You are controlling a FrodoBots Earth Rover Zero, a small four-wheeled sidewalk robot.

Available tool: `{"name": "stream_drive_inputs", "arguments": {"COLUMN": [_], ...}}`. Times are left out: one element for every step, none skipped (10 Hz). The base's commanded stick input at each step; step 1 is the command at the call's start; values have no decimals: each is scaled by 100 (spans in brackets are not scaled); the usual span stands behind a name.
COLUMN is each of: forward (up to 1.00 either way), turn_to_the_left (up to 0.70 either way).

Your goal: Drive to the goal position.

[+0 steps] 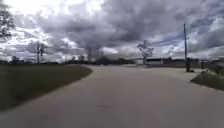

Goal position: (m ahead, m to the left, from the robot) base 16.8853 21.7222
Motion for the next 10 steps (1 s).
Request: {"name": "stream_drive_inputs", "arguments": {"forward": [100, 100, 100, 100, 100, 100, 100, 100, 100, 100], "turn_to_the_left": [0, 0, 0, 0, 0, 0, 0, 0, 0, 0]}}
